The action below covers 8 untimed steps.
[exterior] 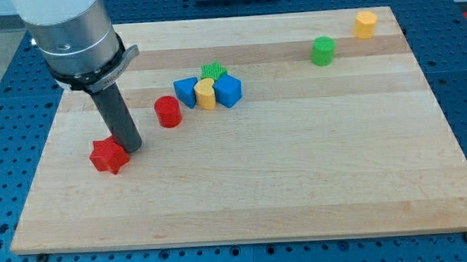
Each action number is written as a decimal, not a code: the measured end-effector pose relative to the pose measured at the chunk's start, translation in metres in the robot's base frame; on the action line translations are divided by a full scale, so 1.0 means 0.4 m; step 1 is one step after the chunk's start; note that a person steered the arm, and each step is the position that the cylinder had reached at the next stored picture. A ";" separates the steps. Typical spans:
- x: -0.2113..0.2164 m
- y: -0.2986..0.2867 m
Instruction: Place the red star bottom left to the red circle
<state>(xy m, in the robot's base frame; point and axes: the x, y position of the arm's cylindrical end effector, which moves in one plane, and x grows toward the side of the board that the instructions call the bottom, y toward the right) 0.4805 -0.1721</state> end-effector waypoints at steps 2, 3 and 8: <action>-0.029 -0.034; -0.069 -0.044; 0.072 -0.071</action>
<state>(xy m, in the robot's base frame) 0.5093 -0.2007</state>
